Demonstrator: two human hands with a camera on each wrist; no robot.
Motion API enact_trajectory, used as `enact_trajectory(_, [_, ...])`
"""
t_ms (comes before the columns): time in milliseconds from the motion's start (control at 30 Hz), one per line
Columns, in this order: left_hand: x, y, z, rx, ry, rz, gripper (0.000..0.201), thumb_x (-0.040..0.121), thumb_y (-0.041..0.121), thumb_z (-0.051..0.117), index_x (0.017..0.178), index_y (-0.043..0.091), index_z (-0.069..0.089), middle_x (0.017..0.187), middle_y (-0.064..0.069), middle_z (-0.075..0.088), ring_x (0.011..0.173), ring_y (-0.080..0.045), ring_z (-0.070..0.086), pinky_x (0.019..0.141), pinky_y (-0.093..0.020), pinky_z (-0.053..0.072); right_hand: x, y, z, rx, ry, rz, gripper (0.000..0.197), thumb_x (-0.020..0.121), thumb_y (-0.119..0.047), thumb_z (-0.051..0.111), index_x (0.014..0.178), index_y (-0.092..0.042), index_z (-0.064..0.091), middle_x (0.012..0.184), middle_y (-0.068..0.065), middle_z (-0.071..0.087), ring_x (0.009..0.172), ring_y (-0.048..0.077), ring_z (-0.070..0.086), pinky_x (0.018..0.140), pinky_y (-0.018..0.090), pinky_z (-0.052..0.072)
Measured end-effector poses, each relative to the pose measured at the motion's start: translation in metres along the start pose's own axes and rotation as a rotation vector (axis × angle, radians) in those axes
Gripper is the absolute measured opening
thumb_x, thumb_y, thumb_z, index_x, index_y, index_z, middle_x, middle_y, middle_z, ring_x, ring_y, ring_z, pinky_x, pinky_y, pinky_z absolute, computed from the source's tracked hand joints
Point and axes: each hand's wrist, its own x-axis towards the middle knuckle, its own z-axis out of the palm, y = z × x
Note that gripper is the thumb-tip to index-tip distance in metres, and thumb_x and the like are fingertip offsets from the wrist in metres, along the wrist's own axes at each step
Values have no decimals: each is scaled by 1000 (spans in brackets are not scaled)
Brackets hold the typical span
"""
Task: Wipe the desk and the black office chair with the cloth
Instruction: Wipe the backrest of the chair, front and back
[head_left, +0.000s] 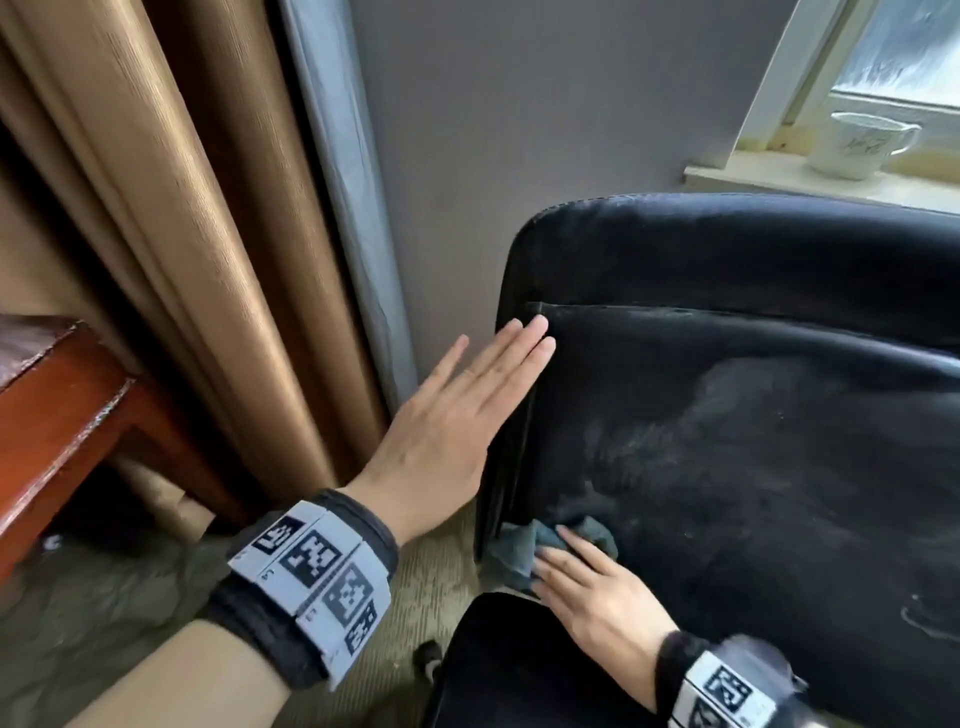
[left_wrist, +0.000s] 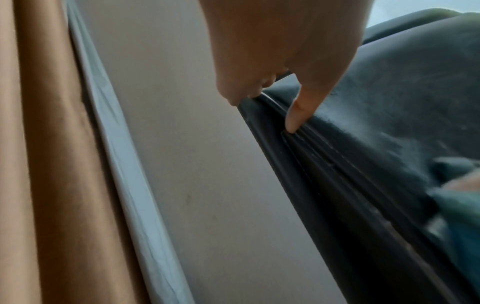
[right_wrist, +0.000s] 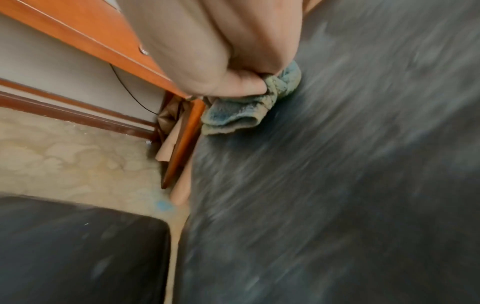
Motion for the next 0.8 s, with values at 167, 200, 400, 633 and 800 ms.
enact_trajectory(167, [71, 3, -30, 105, 64, 30, 110, 69, 38, 78, 152, 19, 9, 160, -11, 3, 148, -23, 3, 117, -50, 8, 26, 95, -75, -131, 130, 42, 43, 86, -10, 34, 114, -6, 66, 128, 15, 58, 125, 32, 49, 111, 46, 21])
enact_trajectory(200, [92, 2, -38, 139, 12, 31, 114, 67, 45, 78, 152, 26, 4, 160, -10, -1, 148, -24, -1, 116, -52, 3, 23, 99, -75, -150, 107, 49, 45, 86, -10, 33, 119, -5, 62, 133, 16, 53, 129, 32, 41, 112, 46, 18])
enact_trajectory(400, [124, 0, -39, 135, -143, 4, 118, 65, 54, 77, 149, 39, -5, 154, -8, 15, 138, -27, 23, 117, -48, 10, -6, 57, -27, -146, -85, 99, 46, 94, -9, 25, 121, -8, 62, 121, 9, 64, 118, 27, 56, 113, 43, 11])
enact_trajectory(633, [113, 9, -31, 213, -117, -80, 143, 46, 46, 89, 149, 36, -10, 153, -10, 9, 137, -30, 17, 114, -43, 16, -11, 111, -86, -123, 157, 264, 45, 99, -7, 20, 122, -3, 58, 129, 15, 57, 126, 29, 44, 113, 43, 17])
enact_trajectory(800, [113, 13, -28, 206, -104, -128, 145, 43, 39, 91, 150, 37, -8, 153, -7, 10, 136, -28, 18, 111, -43, 23, -13, 85, -63, -50, 162, 379, 43, 104, -12, 13, 123, 1, 50, 147, 15, 29, 137, 29, 26, 115, 42, 12])
